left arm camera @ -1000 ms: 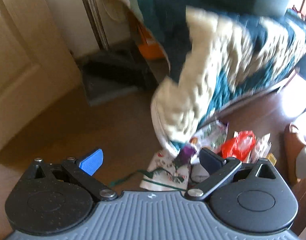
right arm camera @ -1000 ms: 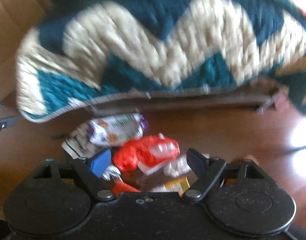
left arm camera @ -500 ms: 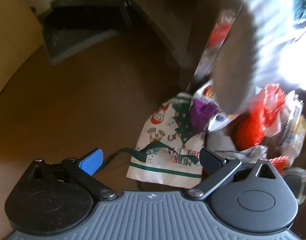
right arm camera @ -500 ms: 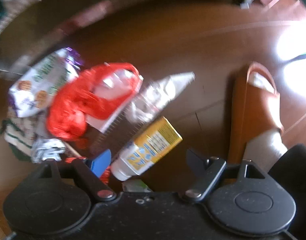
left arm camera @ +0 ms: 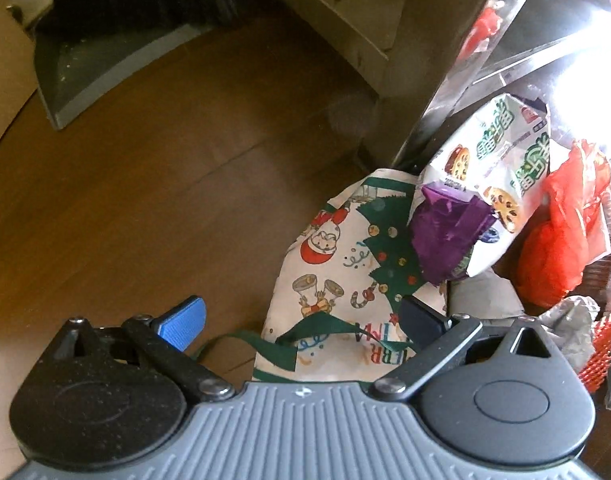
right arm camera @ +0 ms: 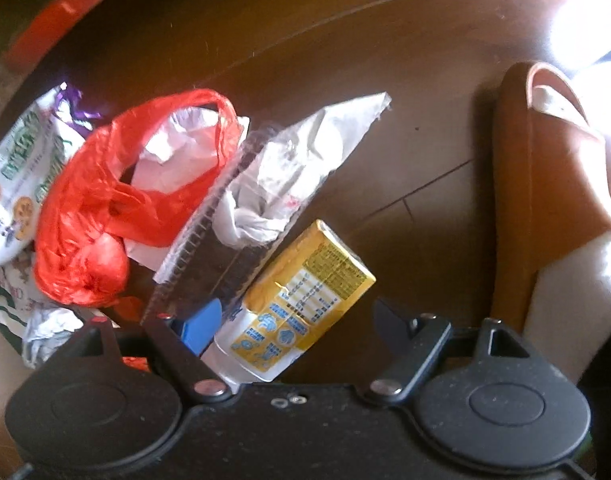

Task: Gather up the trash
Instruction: 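Lower both tools down toward the trash pile on the floor, then close left tool on the Christmas-print paper bag while right tool lowers onto the yellow juice carton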

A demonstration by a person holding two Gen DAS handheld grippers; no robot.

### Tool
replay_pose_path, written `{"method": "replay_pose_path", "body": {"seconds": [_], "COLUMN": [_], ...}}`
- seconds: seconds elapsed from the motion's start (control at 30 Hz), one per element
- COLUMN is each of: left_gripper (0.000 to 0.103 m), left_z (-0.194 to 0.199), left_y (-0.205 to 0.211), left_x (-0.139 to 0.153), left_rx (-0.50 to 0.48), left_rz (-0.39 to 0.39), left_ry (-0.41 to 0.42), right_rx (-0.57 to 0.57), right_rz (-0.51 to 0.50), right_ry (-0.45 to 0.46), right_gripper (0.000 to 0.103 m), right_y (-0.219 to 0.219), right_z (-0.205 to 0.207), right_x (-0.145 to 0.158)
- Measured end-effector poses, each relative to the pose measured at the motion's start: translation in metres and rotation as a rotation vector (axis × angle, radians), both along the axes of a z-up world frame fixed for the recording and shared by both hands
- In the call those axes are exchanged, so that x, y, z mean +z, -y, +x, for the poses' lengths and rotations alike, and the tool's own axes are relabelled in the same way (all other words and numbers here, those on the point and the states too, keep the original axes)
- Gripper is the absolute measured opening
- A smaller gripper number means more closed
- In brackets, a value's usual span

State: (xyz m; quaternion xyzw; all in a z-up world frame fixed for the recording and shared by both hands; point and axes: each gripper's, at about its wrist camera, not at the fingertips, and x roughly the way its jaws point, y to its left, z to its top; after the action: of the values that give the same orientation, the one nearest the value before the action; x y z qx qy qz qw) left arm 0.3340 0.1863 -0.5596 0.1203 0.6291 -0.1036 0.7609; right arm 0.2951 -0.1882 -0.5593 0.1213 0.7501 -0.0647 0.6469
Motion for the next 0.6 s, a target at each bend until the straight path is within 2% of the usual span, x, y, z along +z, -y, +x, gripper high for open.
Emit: {"method": "replay_pose_path", "body": {"seconds": [0.27, 0.47, 0.6], "left_gripper": [0.103, 0.103, 0.103], "left_z": [0.017, 0.034, 0.038], "left_y": [-0.008, -0.015, -0.017], "left_x": [-0.026, -0.047, -0.055], "left_rx": [0.039, 0.087, 0.113], "left_rz": [-0.028, -0.073, -0.082], "left_ry": [-0.058, -0.124, -0.135], "right_rx": [-0.042, -0.163, -0.145], "right_rz": [0.041, 0.088, 0.086], "right_ry": [0.017, 0.019, 0.026], "right_gripper": [0.085, 0.085, 0.085], "right_y": [0.0, 0.015, 0.019], "right_z": [0.008, 0.013, 0.018], "right_x": [-0.009, -0.011, -0.011]}}
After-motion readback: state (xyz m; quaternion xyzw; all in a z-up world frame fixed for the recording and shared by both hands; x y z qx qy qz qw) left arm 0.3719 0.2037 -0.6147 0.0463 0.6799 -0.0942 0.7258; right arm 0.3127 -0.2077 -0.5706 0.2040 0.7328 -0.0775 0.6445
